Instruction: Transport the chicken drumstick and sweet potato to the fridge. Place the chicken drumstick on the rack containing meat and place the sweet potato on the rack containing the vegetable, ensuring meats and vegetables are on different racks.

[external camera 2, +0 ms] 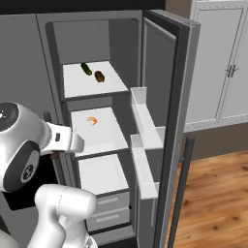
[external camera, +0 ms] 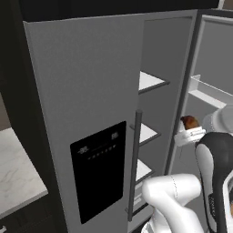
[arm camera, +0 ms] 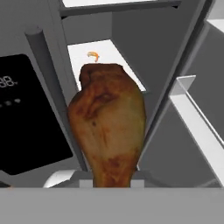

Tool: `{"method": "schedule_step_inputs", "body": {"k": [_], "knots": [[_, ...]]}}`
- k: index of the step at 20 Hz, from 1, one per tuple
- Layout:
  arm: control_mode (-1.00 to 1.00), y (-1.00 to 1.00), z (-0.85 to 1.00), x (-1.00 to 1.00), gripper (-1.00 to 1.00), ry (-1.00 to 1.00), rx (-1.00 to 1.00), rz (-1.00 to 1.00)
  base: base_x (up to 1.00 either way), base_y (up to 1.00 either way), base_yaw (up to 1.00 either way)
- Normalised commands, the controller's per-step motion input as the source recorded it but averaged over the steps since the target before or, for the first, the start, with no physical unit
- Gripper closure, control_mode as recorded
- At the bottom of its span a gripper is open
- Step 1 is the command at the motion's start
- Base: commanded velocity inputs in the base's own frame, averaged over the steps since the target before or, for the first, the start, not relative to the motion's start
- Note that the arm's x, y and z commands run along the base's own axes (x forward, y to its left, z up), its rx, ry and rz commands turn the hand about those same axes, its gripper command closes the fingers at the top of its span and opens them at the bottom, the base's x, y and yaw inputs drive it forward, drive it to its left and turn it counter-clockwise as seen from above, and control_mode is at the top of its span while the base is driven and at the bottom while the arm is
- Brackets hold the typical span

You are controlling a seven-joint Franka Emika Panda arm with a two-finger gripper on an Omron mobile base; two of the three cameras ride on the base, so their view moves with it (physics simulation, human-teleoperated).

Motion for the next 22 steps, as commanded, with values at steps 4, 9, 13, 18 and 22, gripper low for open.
{"method": "schedule_step_inputs", "body": {"k": [4, 9, 13, 18, 22], "knots": [[-1.0, 0.0, -0.58, 0.68, 1.0, 0.11, 0.03, 0.02, 0.0, 0.0, 0.0], [-1.0, 0.0, -0.52, 0.68, 1.0, 0.03, 0.03, 0.02, 0.0, 0.0, 0.0], [-1.0, 0.0, -0.46, 0.5, 1.0, 0.0, 0.01, 0.0, 0.0, 0.0, 0.0], [-1.0, 0.0, -0.19, 0.44, 1.0, 0.01, 0.0, 0.0, 0.0, 0.0, 0.0], [-1.0, 0.0, -0.09, 0.59, 1.0, 0.13, -0.01, 0.0, 0.0, 0.0, 0.0]]}}
